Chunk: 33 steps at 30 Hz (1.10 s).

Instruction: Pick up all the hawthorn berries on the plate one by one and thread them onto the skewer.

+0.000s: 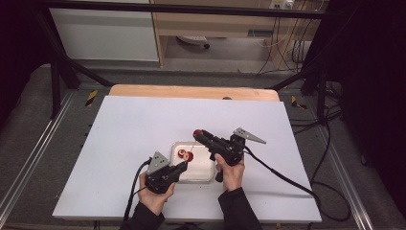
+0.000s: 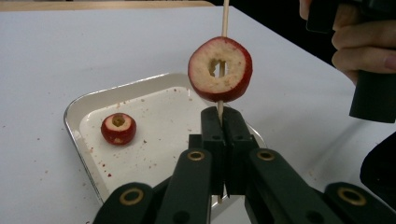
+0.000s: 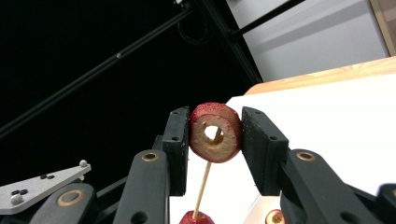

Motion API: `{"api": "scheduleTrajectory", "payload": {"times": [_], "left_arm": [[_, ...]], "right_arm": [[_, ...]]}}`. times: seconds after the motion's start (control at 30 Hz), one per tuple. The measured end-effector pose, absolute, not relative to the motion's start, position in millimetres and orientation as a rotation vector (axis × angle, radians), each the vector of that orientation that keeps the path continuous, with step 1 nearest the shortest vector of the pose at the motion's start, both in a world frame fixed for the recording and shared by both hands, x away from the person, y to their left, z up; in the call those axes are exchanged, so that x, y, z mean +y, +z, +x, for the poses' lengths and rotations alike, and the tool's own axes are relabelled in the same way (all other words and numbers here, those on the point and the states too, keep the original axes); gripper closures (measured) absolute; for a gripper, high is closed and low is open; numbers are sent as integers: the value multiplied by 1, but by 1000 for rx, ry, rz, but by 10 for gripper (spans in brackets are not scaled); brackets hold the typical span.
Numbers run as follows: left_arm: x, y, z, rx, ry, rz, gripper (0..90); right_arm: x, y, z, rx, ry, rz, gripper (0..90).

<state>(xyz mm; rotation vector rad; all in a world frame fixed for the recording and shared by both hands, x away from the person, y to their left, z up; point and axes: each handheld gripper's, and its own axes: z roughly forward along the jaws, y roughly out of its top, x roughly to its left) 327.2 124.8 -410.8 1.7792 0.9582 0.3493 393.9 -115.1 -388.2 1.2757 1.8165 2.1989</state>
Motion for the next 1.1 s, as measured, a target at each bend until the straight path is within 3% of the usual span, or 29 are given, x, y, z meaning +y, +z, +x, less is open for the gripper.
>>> {"api": "scheduleTrajectory", "payload": {"times": [0.2,0.53,1.1], "left_arm": [[124,-415,330,940,343,1803,886],[125,-411,319,898,444,1765,889],[118,-420,320,955,440,1738,886]], "right_arm": [[-116,-389,391,1818,2186,1253,638],[-117,-387,396,1761,2252,1421,638],[-117,-390,397,1756,2263,1493,636]]}}
